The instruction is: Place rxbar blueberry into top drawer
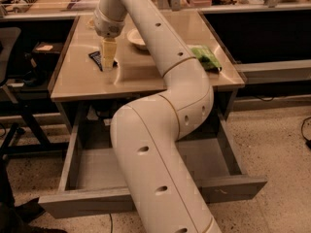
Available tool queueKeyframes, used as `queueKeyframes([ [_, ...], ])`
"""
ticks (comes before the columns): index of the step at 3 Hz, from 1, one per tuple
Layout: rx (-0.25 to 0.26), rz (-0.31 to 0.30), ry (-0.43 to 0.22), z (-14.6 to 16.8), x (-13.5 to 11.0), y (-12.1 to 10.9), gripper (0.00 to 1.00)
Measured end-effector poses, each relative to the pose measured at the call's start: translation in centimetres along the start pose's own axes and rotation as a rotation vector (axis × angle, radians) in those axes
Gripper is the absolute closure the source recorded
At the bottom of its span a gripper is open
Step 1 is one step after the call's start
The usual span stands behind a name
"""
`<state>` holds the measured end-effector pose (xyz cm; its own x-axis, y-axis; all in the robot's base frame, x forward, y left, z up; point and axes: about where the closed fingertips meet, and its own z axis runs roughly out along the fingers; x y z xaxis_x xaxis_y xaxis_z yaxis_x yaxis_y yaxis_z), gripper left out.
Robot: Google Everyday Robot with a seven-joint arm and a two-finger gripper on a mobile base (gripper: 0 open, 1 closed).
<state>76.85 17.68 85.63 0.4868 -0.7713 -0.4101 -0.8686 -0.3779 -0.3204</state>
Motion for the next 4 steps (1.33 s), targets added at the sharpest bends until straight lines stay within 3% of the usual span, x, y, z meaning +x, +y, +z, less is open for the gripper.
queueKeyframes([
  [2,0.025,0.050,0.013,0.0,0.4,-0.6,0.00],
  [4,0.004,0.198,0.051,-0.2,1.9,0.2,0.00],
])
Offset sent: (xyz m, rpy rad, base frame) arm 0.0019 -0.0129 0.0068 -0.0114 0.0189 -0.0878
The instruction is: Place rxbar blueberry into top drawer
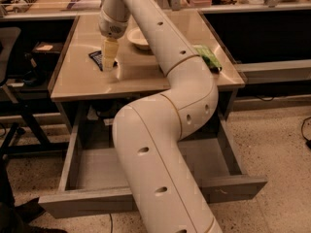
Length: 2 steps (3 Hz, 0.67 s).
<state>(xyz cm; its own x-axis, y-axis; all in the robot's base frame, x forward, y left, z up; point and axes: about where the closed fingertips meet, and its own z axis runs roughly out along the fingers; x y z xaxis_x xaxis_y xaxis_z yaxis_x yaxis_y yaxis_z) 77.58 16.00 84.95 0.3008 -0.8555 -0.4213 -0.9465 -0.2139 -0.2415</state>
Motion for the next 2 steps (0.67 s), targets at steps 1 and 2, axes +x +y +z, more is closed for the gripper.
queueKeyframes([
  [1,-0.066,0.043,0.047,1.45,0.23,1.28,0.00],
  [2,-0.066,0.042,0.047,1.46,0.22,1.27,0.00],
])
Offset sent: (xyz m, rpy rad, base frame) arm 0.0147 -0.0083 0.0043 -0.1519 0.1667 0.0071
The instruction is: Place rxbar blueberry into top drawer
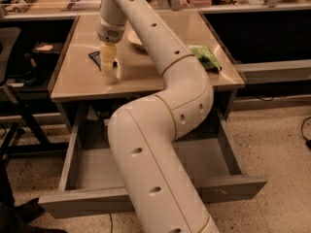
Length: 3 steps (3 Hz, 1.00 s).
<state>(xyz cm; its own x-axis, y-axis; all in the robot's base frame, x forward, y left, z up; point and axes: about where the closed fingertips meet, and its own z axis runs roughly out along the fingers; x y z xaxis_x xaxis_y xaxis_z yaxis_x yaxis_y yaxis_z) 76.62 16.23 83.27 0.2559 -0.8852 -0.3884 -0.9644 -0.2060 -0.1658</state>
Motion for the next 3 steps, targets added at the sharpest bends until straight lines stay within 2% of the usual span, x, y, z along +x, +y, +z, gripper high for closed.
queueKeyframes([
  [1,0.021,-0.008,-0.038,0.6,-0.6,-0.7,0.00],
  [3,0.018,0.007,-0.050,1.7,-0.1,-1.0,0.00],
])
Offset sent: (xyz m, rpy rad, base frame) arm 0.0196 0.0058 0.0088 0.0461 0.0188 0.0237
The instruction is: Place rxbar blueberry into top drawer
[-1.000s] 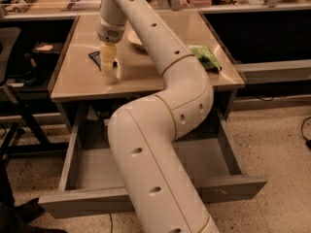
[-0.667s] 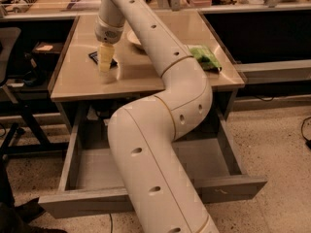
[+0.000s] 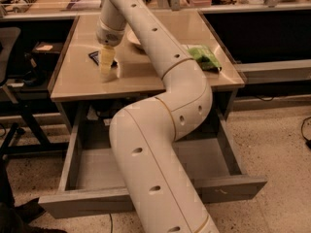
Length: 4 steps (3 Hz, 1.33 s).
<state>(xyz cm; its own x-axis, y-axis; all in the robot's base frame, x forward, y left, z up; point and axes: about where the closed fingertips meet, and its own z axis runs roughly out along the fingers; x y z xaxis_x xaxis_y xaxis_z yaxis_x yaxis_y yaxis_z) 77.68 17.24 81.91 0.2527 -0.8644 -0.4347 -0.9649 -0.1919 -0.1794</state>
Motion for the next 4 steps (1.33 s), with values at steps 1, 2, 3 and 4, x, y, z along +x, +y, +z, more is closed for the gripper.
queueKeyframes([
  [1,0.000,-0.001,0.000,0.0,0.0,0.0,0.00],
  [2,0.034,-0.055,0.011,-1.2,-1.1,-0.6,0.00],
  [3,0.004,-0.101,0.025,-0.5,-2.0,0.0,0.00],
  [4,0.013,-0.107,0.011,0.3,-1.9,-0.4,0.00],
])
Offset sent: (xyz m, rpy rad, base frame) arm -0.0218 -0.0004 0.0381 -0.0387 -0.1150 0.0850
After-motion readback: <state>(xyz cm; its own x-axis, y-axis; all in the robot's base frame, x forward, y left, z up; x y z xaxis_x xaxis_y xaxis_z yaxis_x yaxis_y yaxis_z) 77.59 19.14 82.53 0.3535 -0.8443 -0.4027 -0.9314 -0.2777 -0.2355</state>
